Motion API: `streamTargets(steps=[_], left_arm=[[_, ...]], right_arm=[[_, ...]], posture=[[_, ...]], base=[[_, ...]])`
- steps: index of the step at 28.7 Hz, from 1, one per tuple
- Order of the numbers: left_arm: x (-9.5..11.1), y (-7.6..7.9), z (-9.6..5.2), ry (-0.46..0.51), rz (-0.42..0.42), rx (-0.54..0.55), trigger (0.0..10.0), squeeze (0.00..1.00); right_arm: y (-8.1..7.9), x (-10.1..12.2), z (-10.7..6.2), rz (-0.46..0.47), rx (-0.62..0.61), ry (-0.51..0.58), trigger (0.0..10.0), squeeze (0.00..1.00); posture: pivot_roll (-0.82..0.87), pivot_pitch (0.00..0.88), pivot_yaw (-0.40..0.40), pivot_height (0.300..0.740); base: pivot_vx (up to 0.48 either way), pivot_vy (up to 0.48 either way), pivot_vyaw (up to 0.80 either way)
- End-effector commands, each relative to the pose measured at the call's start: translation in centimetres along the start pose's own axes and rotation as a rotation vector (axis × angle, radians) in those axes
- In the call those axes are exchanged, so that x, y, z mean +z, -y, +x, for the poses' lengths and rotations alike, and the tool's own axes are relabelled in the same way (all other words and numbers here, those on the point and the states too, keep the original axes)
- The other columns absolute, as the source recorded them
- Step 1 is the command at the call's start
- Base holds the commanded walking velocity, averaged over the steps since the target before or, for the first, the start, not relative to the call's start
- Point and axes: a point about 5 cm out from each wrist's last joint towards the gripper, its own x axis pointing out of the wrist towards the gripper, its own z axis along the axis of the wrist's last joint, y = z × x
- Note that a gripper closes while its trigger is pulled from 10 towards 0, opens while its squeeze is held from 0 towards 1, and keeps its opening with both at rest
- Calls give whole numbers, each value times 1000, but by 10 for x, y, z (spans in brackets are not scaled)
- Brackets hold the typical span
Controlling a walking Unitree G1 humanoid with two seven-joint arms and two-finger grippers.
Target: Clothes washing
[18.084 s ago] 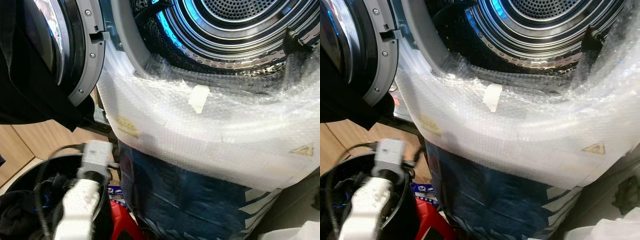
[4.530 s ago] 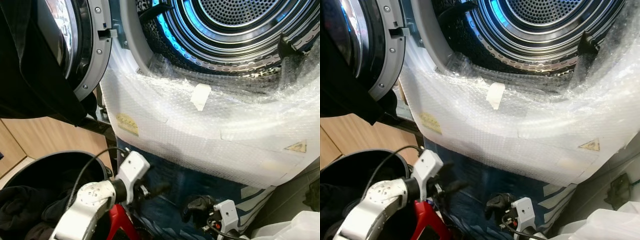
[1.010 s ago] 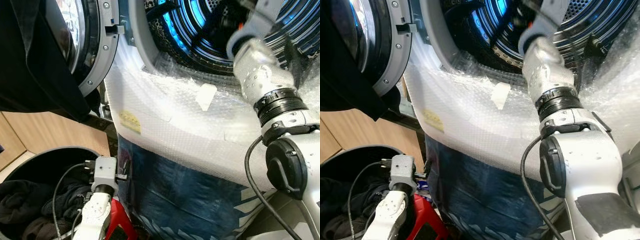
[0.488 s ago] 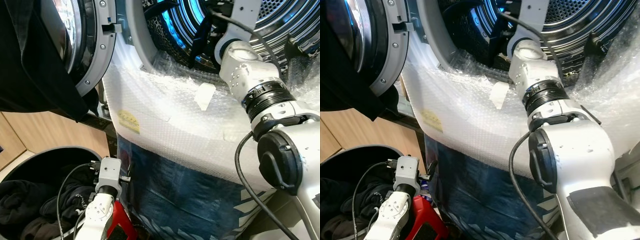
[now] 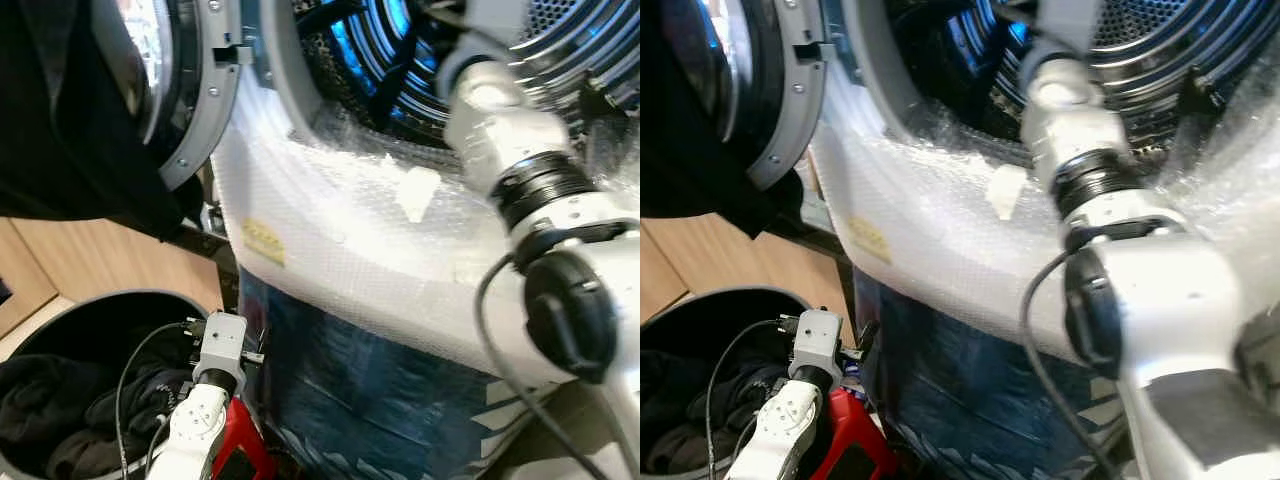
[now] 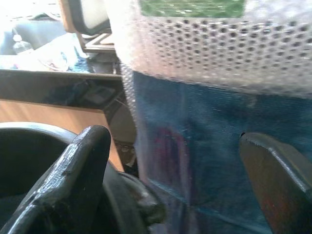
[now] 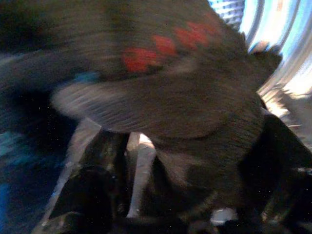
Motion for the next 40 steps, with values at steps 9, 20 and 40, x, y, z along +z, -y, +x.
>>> streamTargets(steps=[9,20,40], left_arm=[[10,8,4,22,37,-89,10000,0],[14,16,4,34,20,-112,10000,0],[26,14,6,56,39,-126,10000,0]], right_arm=[[-26,-32,-9,-91,152,-110,10000,1000],[-25,11,-7,-28,111,67,10000,1000],[-34,23,-10,-100,200,96,10000,0]], posture=[[4,0,-41,740],[4,0,-45,740],[24,0,-33,740]], base=[[0,0,0],[0,0,0],[0,0,0]])
